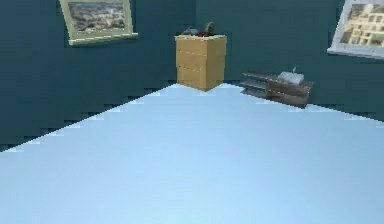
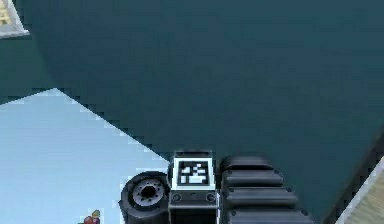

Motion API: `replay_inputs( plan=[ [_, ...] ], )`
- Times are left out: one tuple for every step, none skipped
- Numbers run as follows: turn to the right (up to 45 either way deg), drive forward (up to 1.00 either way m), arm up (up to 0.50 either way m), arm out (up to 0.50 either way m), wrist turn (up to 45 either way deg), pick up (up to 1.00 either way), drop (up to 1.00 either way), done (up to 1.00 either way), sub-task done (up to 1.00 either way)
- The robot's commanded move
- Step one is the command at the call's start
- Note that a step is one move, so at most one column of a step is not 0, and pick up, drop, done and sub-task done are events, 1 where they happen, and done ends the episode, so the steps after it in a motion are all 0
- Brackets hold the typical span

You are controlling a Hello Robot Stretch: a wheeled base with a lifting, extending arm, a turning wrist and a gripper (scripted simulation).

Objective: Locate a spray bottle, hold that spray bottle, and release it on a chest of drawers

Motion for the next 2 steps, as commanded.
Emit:
replay_inputs(
  plan=[
    [-6.0,0.0,0.0,0.0,0.0,0.0,0.0,0.0,0.0],
    [0.0,0.8,0.0,0.0,0.0,0.0,0.0,0.0,0.0]
  ],
)
